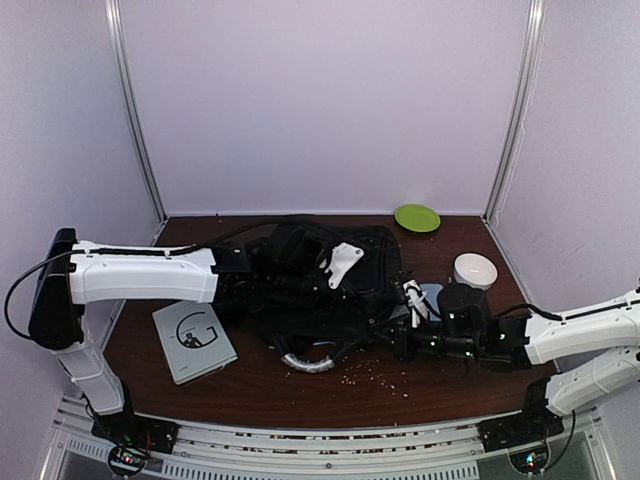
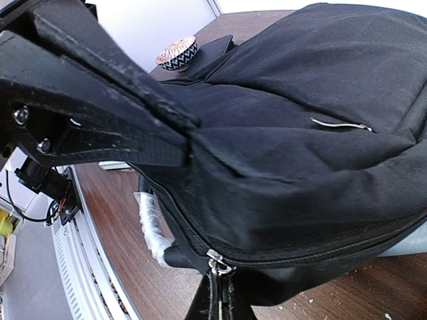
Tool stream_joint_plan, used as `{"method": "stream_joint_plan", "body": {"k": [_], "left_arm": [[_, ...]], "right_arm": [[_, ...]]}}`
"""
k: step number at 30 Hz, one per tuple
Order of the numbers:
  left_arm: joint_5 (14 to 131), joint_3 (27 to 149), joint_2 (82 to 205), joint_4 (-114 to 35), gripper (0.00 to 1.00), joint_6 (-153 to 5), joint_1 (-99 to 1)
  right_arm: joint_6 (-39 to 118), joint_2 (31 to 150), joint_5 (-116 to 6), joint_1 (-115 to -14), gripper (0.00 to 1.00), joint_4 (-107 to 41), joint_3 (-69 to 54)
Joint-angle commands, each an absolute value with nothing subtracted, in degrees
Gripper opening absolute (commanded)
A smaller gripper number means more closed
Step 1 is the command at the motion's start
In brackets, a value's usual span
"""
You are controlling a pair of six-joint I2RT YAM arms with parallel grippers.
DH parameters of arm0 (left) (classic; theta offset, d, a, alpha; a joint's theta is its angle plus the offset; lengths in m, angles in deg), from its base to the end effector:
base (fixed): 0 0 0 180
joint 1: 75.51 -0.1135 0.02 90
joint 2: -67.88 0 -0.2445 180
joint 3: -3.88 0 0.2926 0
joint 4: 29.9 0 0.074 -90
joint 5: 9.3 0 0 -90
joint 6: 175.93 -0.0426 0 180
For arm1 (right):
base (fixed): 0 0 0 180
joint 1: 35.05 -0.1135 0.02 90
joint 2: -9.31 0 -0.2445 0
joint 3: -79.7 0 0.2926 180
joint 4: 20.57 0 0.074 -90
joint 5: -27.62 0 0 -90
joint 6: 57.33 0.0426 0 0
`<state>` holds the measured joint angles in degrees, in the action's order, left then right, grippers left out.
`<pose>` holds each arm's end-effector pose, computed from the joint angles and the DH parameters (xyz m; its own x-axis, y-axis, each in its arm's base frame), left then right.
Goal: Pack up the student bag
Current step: Unzip the student bag at the center of the board.
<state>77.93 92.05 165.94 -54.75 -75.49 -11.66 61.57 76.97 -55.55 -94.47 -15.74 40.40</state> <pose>0.1913 -0.3944 0.2389 -0.4126 0.4297 -0.8032 0.8535 0.4906 -0.1760 0.1438 0.2533 0.1542 -0.6177 -0.1021 -0.7797 -0.6988 0.5261 0.4847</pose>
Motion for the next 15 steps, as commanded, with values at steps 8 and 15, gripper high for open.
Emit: {"method": "stream_joint_plan", "body": {"k": [8, 15], "left_arm": [[73.6, 102.0, 171.7, -43.8, 0.0, -72.9, -11.4], [72.4, 102.8, 173.3, -42.8, 0.0, -70.7, -11.4]], "right_arm": [[67.3, 77.1, -54.0, -96.7, 0.0, -7.6, 43.2], [72.0, 79.9, -57.3, -97.2, 0.0, 1.4, 46.4]]}}
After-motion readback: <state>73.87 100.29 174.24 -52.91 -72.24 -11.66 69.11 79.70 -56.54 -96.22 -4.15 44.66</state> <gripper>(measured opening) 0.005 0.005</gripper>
